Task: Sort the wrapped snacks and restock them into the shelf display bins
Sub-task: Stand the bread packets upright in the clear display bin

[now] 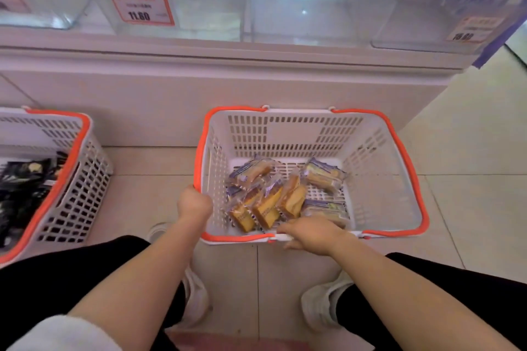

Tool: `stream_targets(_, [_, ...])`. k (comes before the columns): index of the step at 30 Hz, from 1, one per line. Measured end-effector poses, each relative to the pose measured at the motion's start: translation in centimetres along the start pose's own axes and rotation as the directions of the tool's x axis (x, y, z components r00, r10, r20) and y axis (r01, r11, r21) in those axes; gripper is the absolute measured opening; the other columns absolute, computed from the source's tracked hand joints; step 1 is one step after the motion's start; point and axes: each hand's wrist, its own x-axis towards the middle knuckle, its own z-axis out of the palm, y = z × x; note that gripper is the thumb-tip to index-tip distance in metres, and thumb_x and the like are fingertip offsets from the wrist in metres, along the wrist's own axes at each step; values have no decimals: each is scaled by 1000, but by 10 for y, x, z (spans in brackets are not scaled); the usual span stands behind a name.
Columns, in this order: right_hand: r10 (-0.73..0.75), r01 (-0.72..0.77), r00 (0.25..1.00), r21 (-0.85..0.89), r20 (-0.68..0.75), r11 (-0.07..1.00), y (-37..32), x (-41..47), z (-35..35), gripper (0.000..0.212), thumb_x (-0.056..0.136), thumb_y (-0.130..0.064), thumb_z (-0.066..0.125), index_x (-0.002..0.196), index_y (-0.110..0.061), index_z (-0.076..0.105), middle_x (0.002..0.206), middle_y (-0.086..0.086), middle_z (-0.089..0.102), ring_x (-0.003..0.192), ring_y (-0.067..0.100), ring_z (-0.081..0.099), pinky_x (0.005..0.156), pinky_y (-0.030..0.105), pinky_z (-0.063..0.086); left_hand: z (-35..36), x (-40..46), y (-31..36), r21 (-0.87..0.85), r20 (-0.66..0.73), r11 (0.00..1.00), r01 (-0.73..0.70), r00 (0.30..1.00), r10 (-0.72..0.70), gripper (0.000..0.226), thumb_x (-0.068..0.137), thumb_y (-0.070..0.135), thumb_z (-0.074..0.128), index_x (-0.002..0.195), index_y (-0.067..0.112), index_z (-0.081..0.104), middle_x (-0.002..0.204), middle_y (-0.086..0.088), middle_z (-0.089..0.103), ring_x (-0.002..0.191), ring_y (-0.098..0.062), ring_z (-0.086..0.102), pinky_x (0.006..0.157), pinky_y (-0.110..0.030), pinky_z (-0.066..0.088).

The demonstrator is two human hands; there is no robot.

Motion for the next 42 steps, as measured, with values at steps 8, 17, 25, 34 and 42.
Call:
stream_targets(8, [-60,50,994,103,95,993,-39,33,-22,30,92,-39,52,111,-17,57,111,9,62,99,27,57,73,34,42,-54,14,-14,243,-14,962,-126,991,133,36,82,1,52,118,0,50,111,-24,60,101,-41,57,76,-38,43])
stream_targets(17, [417,169,650,656,-635,735,0,17,-225,13,91,-7,52,93,-14,63,88,2,65,87,20,62,76,23,44,-92,-1,190,149,51,557,-817,569,821,36,89,5,48,125,5,52,121,-11,59,112,-26,55,95,-33,42])
stream_targets(25, [369,-329,486,226,-792,917,79,10,-320,44,90,-24,55,131,-11,45,134,9,45,122,28,41,100,33,30,-99,2,331,549,189,68,-833,203,961,32,95,26,42,125,16,48,122,-3,49,115,-23,46,82,-39,44])
stream_targets(34, [299,-467,533,19,-792,884,97,21,-329,24,93,-41,48,98,-21,60,103,-2,64,101,21,56,82,30,31,-89,23,354,677,487,-108,-728,334,807,11,97,16,39,107,13,44,106,-9,61,92,-32,61,62,-33,36])
stream_targets(42, [233,-296,459,100,-857,950,68,-29,-355,15,90,-35,56,92,-20,58,89,-5,61,91,19,55,76,27,27,-128,-6,362,543,377,4,-840,247,893,24,97,29,40,118,24,52,115,0,63,103,-25,57,70,-28,36])
